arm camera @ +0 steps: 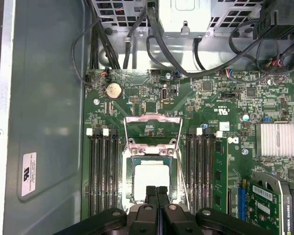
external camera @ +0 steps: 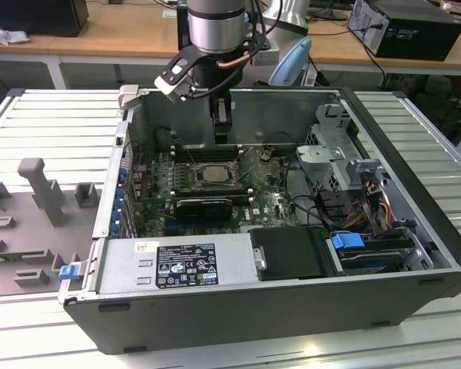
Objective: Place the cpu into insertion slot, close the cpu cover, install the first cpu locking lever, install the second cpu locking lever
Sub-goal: 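Close the cpu cover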
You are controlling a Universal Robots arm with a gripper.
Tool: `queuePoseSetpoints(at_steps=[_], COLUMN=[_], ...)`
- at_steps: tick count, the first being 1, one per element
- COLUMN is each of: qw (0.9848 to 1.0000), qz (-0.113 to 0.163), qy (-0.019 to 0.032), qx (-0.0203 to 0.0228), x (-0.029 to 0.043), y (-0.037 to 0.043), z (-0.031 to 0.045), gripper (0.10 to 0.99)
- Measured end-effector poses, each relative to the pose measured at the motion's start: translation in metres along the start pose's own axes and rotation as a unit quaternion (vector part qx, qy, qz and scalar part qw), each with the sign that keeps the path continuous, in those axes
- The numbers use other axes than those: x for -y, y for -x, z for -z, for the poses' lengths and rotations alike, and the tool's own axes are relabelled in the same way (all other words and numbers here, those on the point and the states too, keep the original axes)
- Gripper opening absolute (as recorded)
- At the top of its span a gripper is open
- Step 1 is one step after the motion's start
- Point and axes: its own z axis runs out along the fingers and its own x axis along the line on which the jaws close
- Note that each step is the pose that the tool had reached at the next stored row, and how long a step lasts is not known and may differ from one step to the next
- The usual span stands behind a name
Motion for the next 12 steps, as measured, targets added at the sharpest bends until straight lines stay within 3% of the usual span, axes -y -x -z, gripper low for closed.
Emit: queuePoseSetpoints(at_steps=[5, 10, 12], qw=[1.0, 1.0, 1.0], qz=[0.0, 0.0, 0.0], qy=[0.0, -0.0002, -0.0002], qx=[0.0, 0.0, 0.0], x=[-0.0014, -0.0214, -0.0261], y=[-0.0002, -0.0002, -0.0001], z=[0.0066, 0.0048, 0.0044], gripper=[0.106, 0.106, 0.106])
